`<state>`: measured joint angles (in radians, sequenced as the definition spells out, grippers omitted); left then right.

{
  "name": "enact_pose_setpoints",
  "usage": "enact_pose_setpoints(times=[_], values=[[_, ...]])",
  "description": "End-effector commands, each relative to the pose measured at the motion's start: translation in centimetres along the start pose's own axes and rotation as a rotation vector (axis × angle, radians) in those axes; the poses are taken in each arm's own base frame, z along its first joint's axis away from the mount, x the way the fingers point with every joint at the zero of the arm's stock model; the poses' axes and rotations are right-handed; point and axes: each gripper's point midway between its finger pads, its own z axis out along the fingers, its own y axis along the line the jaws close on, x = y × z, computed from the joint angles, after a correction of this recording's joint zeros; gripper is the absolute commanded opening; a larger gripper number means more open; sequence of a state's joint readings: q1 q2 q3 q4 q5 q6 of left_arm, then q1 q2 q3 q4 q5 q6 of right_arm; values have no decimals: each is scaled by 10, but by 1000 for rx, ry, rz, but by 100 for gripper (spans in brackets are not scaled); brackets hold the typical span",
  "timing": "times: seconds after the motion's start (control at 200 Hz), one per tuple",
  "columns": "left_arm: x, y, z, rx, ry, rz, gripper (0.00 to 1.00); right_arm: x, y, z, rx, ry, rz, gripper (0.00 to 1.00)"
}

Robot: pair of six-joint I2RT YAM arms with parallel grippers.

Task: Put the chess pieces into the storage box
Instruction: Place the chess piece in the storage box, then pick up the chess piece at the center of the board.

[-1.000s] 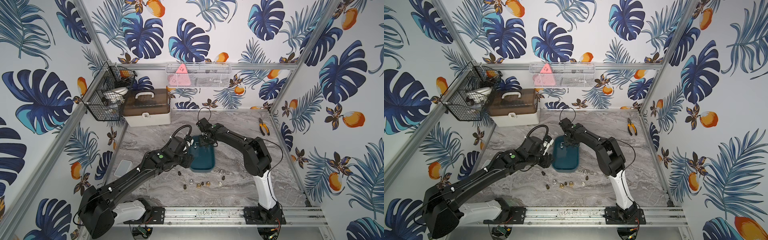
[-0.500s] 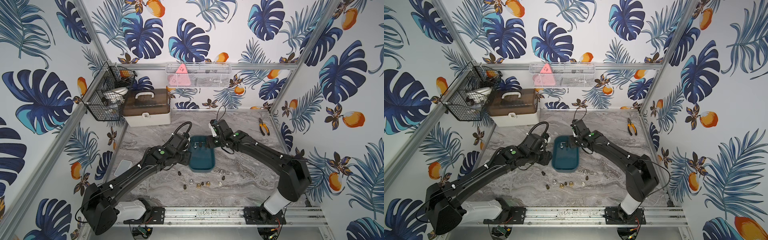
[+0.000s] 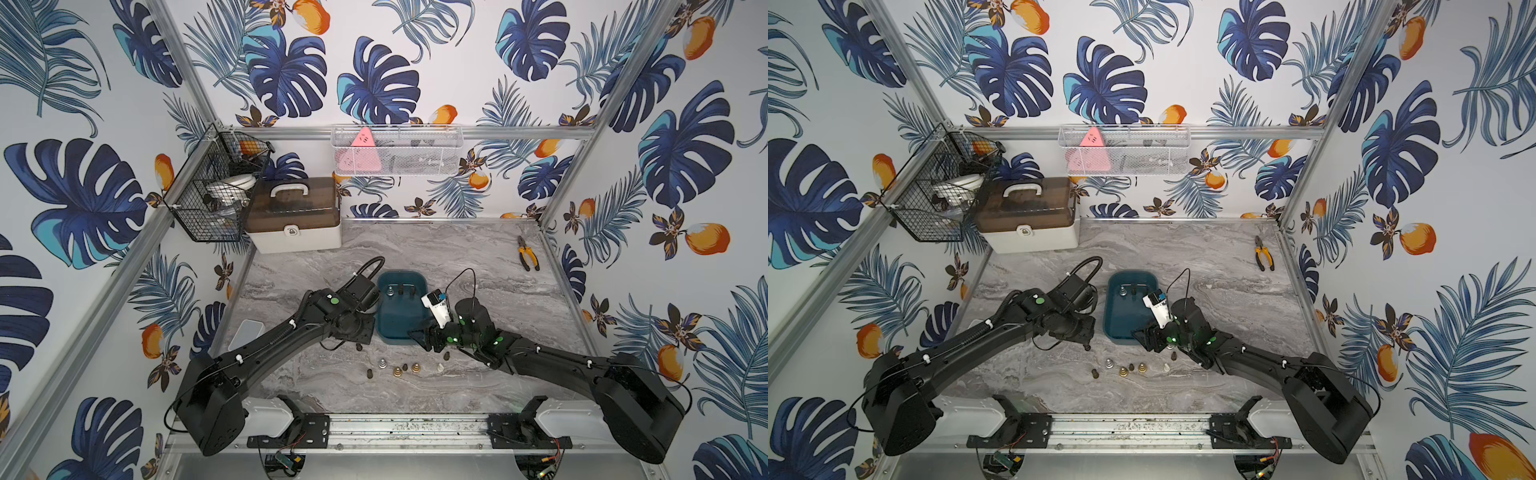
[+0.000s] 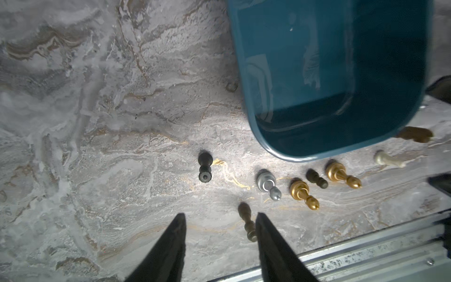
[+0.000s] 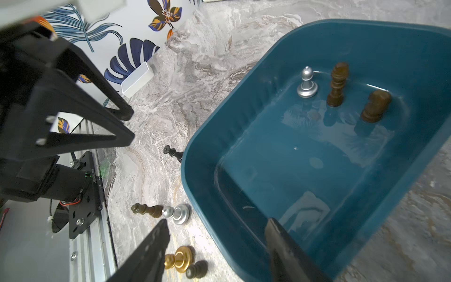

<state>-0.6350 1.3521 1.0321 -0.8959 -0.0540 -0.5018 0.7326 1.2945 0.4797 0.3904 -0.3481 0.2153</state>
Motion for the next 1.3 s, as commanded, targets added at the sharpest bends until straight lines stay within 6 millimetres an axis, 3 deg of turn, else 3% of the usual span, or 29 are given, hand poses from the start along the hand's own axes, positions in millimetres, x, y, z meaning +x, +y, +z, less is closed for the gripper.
enact_pose_setpoints(times=[0.0, 0.51, 0.761, 0.891, 1.291], values=[[2, 6, 8, -37, 6, -20, 47, -34, 20, -4, -84, -173, -81, 66], [8, 11, 43, -73, 47, -5, 44, -28, 34, -3, -38, -184, -183, 71], [6, 12, 56, -73, 44, -8, 42, -28, 37, -6, -37, -202, -198, 81], [4, 14, 61, -80, 44, -7, 40, -28, 36, -9, -26, -221, -201, 85], [7, 20, 70, -107, 50, -1, 32, -28, 33, -4, -10, -204, -196, 87]])
